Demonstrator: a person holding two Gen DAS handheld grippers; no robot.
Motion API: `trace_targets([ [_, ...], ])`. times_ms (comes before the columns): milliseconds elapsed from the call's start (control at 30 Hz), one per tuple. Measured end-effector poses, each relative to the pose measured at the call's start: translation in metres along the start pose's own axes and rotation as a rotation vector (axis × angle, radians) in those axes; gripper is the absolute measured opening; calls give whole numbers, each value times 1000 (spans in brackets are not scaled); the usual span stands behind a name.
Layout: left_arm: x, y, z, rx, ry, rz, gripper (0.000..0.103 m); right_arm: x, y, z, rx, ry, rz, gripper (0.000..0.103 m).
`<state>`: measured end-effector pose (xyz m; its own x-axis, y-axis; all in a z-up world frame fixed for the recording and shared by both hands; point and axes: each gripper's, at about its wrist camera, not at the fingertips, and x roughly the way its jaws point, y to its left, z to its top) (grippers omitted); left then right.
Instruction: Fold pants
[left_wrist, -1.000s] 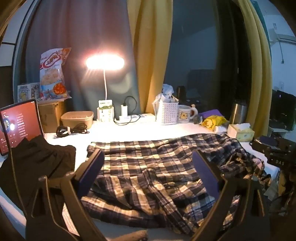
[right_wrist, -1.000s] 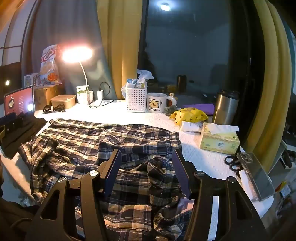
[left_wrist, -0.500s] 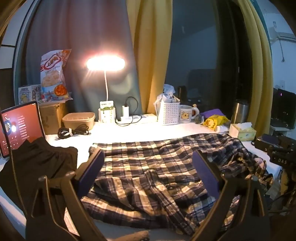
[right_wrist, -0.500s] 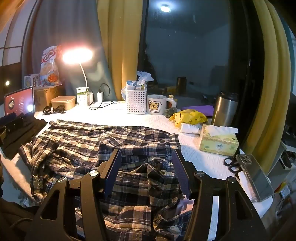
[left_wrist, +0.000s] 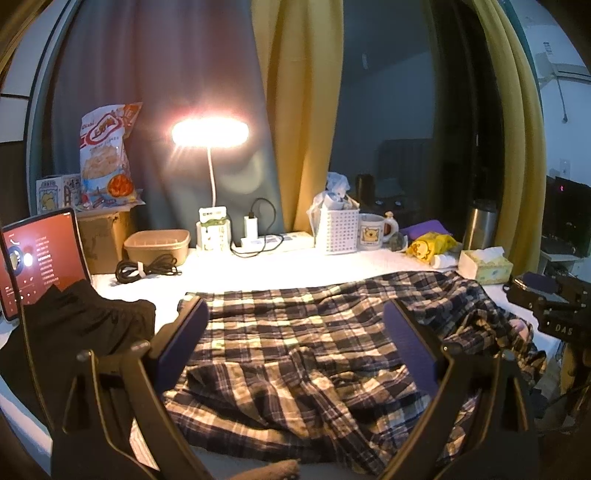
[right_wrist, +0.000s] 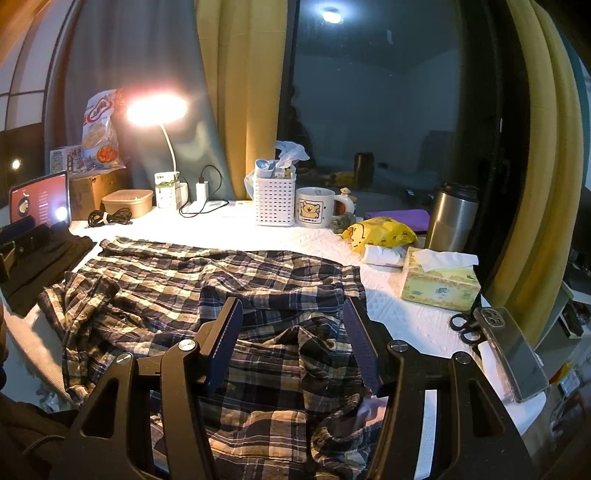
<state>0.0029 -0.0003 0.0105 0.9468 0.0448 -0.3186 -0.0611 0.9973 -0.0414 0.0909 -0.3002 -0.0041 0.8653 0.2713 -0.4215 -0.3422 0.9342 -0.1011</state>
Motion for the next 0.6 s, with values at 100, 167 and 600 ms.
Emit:
trace_targets([
  [100,-2,-3,1,11,-9,-22,96,-1,0,1,1,-1,1,60],
  [167,-2,-5,2,18,-10,-26,96,0,-1,1,-1,-1,0,60],
  [600,-5,-1,3,0,-12,-4,96,1,3,2,-4,-2,2,60],
])
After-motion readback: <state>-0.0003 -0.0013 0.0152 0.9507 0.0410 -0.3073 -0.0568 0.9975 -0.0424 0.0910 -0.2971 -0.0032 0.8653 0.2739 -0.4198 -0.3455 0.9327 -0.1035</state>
